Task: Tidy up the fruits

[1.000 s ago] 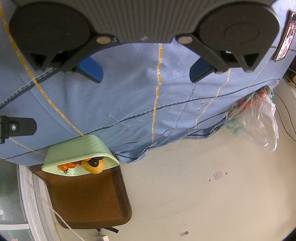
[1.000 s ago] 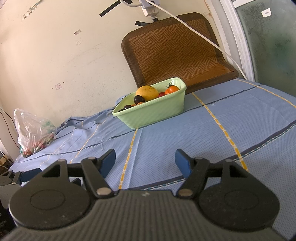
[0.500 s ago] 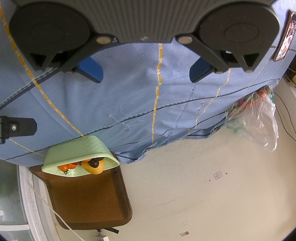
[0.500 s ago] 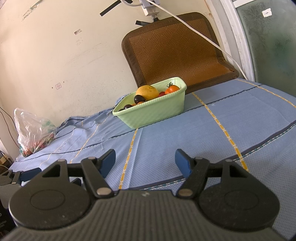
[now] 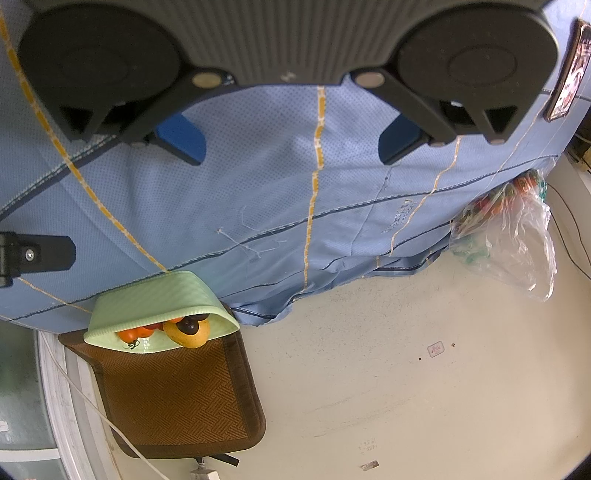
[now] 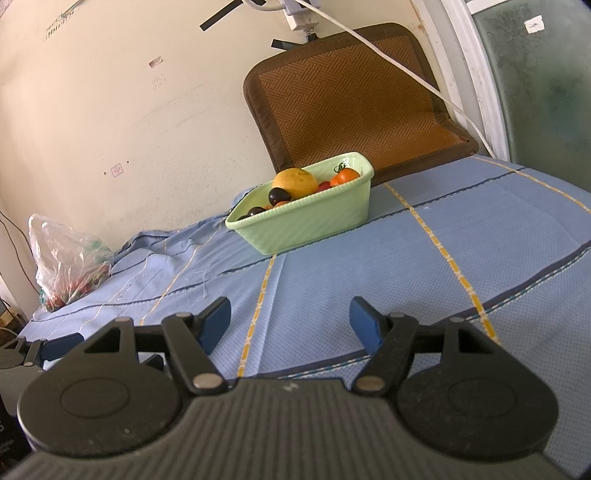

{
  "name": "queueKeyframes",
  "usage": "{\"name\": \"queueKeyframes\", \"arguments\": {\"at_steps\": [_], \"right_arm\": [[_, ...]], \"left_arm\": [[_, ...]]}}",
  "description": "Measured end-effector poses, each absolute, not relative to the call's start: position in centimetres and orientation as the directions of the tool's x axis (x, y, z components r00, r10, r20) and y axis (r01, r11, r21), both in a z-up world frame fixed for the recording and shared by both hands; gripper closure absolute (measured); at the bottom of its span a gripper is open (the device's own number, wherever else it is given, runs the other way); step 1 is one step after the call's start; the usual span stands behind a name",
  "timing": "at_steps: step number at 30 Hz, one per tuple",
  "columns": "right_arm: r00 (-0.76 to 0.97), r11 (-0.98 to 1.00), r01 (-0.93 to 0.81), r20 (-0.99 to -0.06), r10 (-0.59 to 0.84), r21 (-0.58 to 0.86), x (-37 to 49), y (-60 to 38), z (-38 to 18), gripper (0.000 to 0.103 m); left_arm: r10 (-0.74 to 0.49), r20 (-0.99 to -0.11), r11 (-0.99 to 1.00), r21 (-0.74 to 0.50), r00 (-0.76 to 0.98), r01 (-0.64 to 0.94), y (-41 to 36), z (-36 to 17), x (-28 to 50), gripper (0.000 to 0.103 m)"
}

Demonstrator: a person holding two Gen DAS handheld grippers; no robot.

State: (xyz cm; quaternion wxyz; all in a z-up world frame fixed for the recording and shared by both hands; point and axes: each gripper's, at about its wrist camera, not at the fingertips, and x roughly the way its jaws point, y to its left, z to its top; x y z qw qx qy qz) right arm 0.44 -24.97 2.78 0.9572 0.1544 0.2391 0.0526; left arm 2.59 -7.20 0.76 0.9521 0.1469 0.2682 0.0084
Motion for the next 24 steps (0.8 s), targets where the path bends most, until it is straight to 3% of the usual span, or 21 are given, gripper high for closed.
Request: {"name": "queueKeyframes", "arguments": {"at_steps": [24], "right_arm": [[0.881,0.947,-0.029,-0.439,0.175,0.321,0.46,-24.9,2.78,0.03]], "left_arm": [[0.095,-0.507,0.955,0.289,0.856,0.065,-7.06,0.77,2.58,0.0]]}}
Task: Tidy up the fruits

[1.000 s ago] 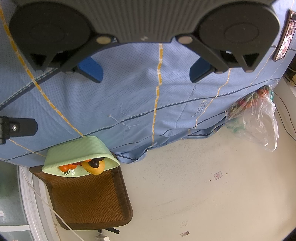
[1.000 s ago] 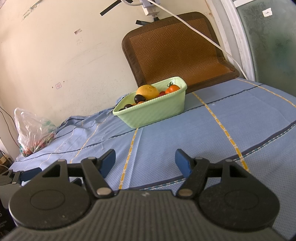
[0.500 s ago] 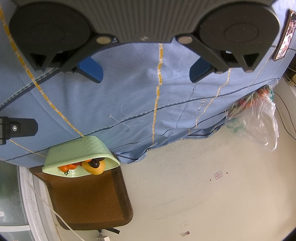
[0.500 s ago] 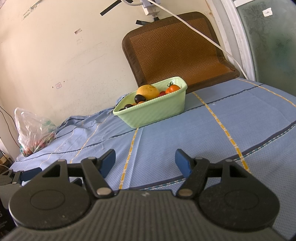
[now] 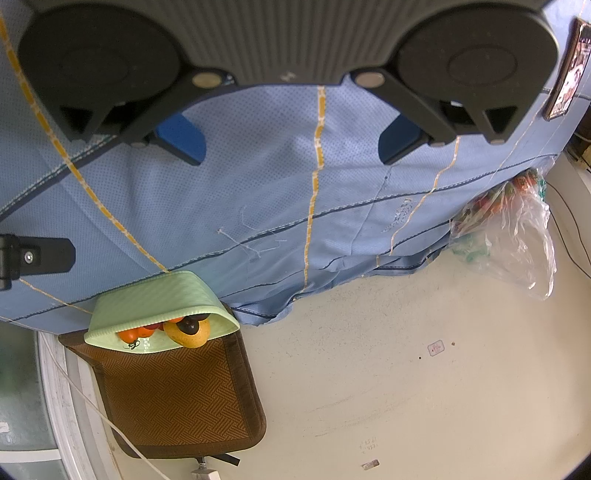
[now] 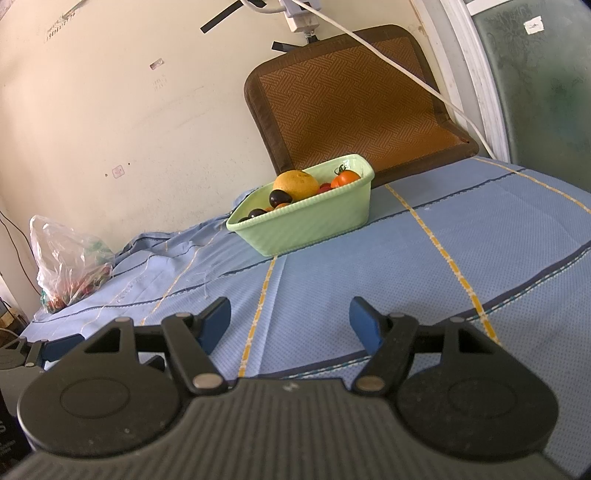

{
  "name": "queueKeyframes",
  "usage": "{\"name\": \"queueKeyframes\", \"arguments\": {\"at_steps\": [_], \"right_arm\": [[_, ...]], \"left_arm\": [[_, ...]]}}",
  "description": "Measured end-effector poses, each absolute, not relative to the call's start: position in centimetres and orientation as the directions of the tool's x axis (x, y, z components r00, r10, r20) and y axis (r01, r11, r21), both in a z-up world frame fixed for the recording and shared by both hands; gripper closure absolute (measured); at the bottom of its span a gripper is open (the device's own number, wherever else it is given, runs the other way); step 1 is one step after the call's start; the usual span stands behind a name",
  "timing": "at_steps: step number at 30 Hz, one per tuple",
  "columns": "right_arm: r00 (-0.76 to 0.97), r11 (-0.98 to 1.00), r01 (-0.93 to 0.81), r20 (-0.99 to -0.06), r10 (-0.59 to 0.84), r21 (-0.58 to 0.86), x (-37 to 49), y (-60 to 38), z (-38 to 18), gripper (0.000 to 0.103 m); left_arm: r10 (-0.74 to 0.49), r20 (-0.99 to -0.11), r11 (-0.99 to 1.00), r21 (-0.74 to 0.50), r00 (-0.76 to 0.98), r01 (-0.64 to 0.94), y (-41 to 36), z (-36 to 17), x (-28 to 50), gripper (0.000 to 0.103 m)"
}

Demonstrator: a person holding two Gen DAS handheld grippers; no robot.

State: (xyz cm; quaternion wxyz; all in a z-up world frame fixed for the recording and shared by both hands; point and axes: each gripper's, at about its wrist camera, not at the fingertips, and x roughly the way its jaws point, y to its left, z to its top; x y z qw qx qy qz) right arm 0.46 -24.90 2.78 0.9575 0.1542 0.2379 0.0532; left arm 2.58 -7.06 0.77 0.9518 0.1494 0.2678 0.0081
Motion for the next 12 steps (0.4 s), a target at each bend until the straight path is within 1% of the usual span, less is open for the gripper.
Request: {"name": "queueKeyframes", "arguments": {"at_steps": [6,12], "right_arm": [[0.881,0.947,-0.03,-0.439,0.176,0.321,0.42,-24.97,2.78,0.03],[0.881,0.947,-0.03,-0.439,0.177,0.321,0.44,-24.98,2.77,0.03]], "left_arm": [[0.096,-0.507,0.955,0.291,0.857,0.065,-7.11,0.78,2.57,0.0],[0.064,-0.503,0.956,0.279,0.862,0.091,-6.97,0.91,2.32,0.0]]}}
